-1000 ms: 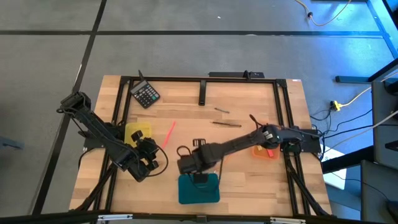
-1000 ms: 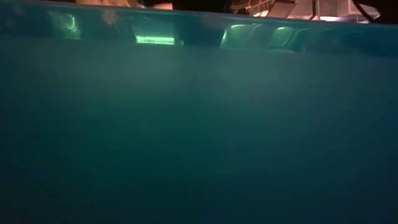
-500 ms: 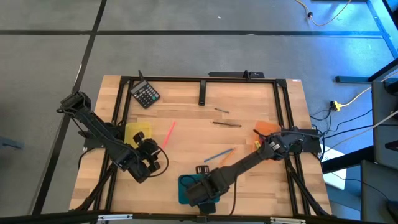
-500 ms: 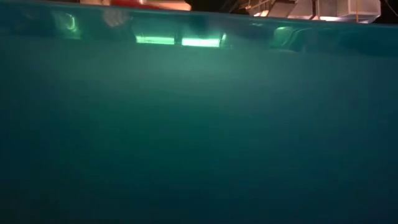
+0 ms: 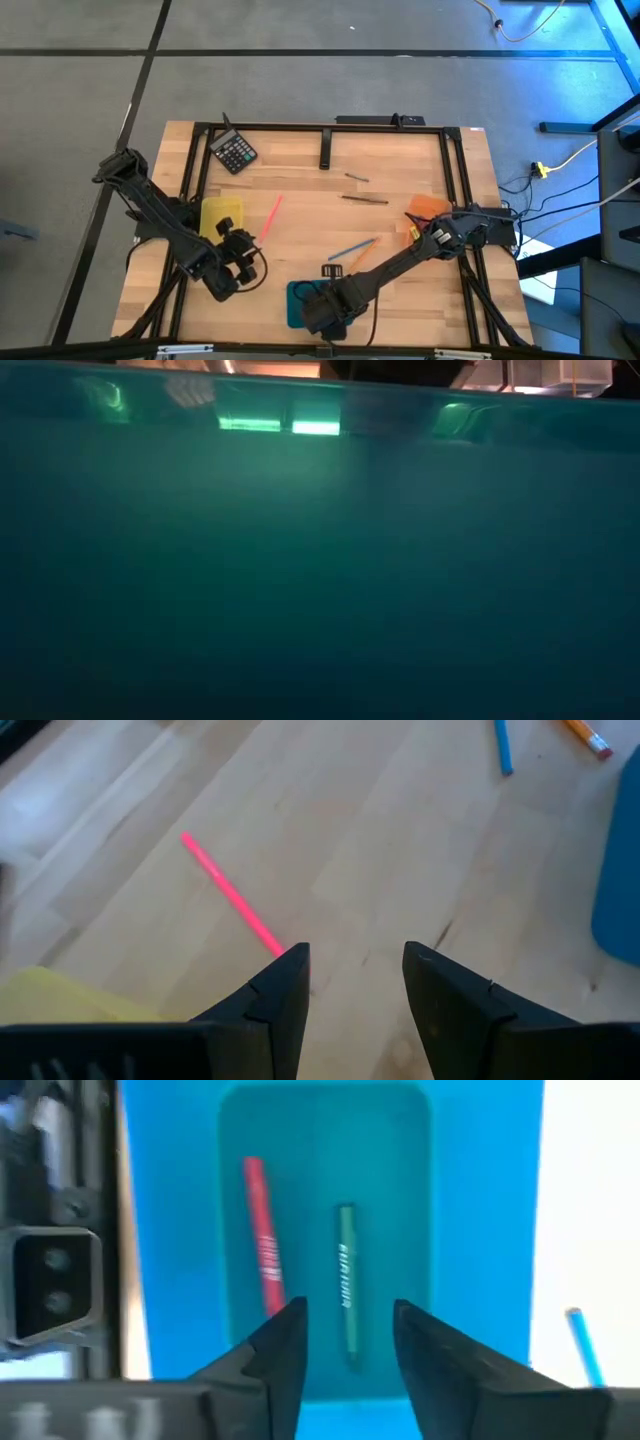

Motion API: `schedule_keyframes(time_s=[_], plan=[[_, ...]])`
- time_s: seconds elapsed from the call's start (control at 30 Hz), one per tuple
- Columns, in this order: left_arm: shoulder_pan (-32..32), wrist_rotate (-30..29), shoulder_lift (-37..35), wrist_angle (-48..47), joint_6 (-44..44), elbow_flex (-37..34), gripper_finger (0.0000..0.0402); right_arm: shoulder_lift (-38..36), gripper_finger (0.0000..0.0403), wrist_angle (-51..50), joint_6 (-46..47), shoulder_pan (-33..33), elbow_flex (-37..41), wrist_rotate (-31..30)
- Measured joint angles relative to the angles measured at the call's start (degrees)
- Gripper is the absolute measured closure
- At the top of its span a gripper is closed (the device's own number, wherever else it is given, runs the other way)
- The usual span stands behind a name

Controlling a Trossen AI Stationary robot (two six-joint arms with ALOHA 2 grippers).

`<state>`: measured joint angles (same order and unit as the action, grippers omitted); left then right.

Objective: Sort crayons/erasers/pens/pencils in bins
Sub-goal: Put the gray crayon into the blue bin

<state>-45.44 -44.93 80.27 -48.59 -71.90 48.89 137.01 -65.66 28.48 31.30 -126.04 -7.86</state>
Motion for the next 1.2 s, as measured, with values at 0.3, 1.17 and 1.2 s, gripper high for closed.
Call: schedule_keyframes(time_s=[0.3, 1.17, 1.2], plan=[[0.93, -0.59, -0.01, 10.71, 0.47, -5.24, 0.0246, -1.6, 0.023, -3.89, -4.87, -0.17, -0.02, -8.56], [12.42, 3.36, 0.0, 15.4, 11.43, -7.15, 0.0246, -22.06, 0.023, 24.05, -27.62, -27.94, 38.6, 5.92], [13.07, 3.85, 0.0, 15.38, 12.55, -7.15, 0.0246, -24.24, 0.023, 25.3, -27.54, -29.37, 41.56, 5.01]])
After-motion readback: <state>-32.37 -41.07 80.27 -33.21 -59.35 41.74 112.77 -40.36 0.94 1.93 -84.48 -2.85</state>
